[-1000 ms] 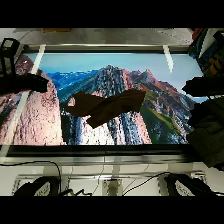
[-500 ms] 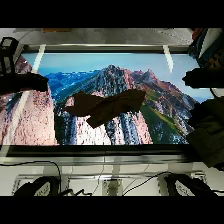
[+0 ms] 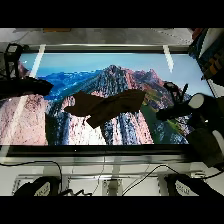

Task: Fold the clothes and pants, and hang the long-sleeved shirts on hangers.

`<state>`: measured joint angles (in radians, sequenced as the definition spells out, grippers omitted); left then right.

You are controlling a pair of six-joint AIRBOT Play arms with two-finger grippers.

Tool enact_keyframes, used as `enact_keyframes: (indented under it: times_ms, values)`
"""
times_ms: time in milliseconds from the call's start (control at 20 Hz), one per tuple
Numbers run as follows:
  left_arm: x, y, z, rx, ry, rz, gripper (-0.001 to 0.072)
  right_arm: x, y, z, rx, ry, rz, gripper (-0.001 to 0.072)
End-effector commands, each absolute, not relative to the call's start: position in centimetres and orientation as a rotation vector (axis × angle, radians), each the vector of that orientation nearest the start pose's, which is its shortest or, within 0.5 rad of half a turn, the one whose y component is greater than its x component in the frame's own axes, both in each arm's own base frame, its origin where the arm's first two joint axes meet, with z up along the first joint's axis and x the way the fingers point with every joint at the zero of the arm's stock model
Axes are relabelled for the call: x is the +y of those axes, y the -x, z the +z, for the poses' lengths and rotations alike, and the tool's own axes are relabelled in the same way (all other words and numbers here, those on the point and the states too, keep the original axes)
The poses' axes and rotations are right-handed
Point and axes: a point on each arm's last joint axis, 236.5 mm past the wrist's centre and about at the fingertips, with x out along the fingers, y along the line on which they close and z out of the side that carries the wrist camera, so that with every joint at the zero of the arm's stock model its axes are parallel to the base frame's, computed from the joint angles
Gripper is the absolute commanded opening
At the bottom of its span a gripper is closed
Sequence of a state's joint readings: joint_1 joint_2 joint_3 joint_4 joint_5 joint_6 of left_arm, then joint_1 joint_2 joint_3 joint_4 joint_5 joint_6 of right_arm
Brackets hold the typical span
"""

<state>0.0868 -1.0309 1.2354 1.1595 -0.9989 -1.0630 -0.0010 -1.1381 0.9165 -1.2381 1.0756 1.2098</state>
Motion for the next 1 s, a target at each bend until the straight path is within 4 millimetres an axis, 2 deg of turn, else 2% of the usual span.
enact_keyframes:
  times_ms: [0,100,200,300,400,500,650,900,950]
  values:
    - [-4.4,-41.2,16.6,0.714,-0.097,-0.345,0.042,6.8,-38.1,-4.9,1.046,-0.33,0.163,0.0343]
    - [-4.4,-41.4,16.0,0.729,-0.092,-0.347,0.0418,6.5,-41.0,-5.1,0.987,-0.481,0.092,0.0344]
    - [-4.4,-41.8,15.1,0.751,-0.086,-0.349,0.0416,6.9,-42.7,-6.3,1.023,-0.594,0.083,0.0345]
    - [-4.5,-42.1,14.1,0.772,-0.07,-0.357,0.0416,7.4,-43.6,-7.9,1.109,-0.639,0.105,0.0348]
    - [-4.8,-42.5,13.3,0.79,-0.049,-0.367,0.0416,8.5,-44.1,-9.1,1.19,-0.667,0.159,0.0414]
    - [-4.9,-42.8,12.3,0.813,-0.035,-0.373,0.0416,10.2,-45.1,-9.3,1.207,-0.713,0.23,0.0415]
    - [-4.9,-43.3,10.4,0.855,-0.024,-0.377,0.0416,12.3,-46.8,-8.4,1.162,-0.803,0.297,0.0414]
    - [-4.9,-43.6,5.2,1.001,0.06,-0.365,0.0415,14.0,-45.6,-10.3,1.241,-0.821,0.323,0.041]
    - [-5.1,-43.5,3.9,1.041,0.072,-0.374,0.0415,14.0,-45.9,-10.4,1.228,-0.815,0.313,0.0381]
